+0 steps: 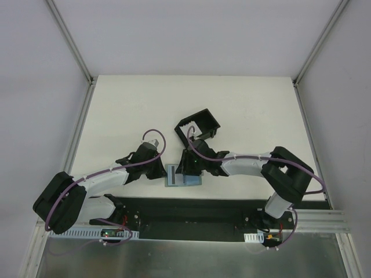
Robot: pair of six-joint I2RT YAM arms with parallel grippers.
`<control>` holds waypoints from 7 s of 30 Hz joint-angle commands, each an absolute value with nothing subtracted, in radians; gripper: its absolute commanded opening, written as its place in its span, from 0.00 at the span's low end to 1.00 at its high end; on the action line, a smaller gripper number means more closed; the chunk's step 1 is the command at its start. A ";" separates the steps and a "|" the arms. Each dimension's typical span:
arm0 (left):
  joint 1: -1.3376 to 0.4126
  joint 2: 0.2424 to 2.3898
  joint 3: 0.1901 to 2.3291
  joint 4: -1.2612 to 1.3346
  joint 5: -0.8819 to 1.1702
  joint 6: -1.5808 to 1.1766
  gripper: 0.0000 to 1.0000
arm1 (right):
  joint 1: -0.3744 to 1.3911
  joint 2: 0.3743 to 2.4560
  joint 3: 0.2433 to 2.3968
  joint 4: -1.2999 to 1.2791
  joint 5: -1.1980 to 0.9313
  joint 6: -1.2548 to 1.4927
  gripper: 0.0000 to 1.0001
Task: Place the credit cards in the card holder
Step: Insert the credit card into the card holder, then pick up the credit card from the storage box.
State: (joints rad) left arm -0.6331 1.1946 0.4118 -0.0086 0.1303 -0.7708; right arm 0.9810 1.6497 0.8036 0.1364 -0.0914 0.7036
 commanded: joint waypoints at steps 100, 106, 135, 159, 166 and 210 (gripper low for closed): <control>-0.600 1.190 0.563 -0.133 0.072 -0.667 0.00 | 0.581 1.963 1.568 -0.383 -0.248 0.064 0.95; -0.577 1.174 0.538 -0.133 0.074 -0.667 0.00 | 0.592 1.976 1.603 -0.405 -0.258 0.051 0.96; -0.535 1.223 0.560 -0.132 0.112 -0.624 0.00 | 0.592 2.080 1.621 -0.446 -0.287 0.069 0.98; -0.531 1.241 0.578 -0.130 0.130 -0.621 0.00 | 0.594 1.985 1.600 -0.456 -0.287 0.069 0.92; -0.531 1.243 0.574 -0.126 0.132 -0.623 0.00 | 0.594 1.991 1.598 -0.462 -0.285 0.074 0.86; -0.531 1.262 0.586 -0.124 0.149 -0.615 0.00 | 0.587 1.985 1.609 -0.468 -0.370 0.078 0.81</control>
State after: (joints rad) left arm -0.5411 1.2568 0.5545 -0.1165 0.1314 -0.6388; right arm 0.5819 2.0651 1.6165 -0.4759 -0.3313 0.0673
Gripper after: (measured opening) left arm 0.007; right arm 0.825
